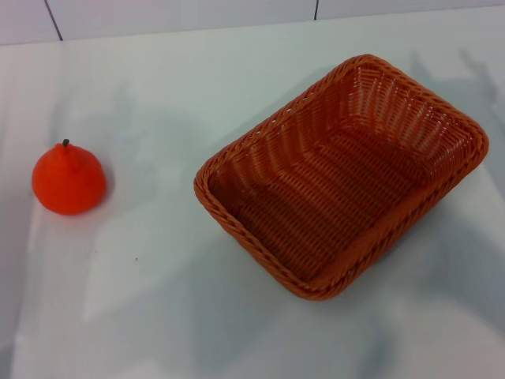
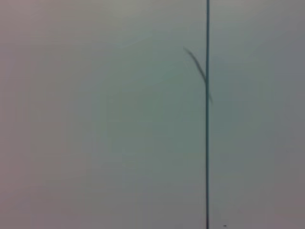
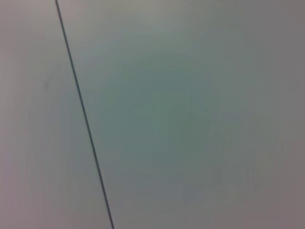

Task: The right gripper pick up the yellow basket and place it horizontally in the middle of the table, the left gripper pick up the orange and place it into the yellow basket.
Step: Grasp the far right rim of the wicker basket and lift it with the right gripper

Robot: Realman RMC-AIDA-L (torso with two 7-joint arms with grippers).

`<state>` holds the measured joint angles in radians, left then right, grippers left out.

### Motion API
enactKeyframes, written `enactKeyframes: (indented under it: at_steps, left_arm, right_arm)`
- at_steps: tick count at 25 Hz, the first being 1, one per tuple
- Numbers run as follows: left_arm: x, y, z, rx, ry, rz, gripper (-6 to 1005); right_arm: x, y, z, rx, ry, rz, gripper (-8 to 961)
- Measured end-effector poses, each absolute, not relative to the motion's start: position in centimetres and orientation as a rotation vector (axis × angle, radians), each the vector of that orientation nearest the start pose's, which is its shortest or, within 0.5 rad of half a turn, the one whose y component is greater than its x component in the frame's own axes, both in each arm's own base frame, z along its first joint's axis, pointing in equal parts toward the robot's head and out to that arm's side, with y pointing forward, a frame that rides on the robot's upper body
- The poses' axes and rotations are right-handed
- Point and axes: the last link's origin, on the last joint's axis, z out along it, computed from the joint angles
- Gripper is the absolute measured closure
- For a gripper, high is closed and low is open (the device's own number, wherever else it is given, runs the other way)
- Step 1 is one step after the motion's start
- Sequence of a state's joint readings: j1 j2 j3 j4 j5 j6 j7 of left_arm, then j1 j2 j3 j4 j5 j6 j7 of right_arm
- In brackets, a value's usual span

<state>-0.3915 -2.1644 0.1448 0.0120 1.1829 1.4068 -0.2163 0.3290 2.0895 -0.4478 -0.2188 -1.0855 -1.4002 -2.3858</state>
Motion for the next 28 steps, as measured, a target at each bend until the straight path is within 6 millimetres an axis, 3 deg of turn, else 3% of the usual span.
enactKeyframes:
  at_steps: [23, 28]
  left_arm:
    - [-34.4, 29.1, 0.0, -1.41, -0.527, -0.757, 187]
    - [-34.3, 29.2, 0.0, -1.413, -0.531, -0.757, 187]
  right_arm:
    - [36.4, 28.9, 5.4, -0.735, -1.559, -1.42, 25]
    - [36.0, 30.0, 5.8, -0.789, -1.545, -1.327, 26]
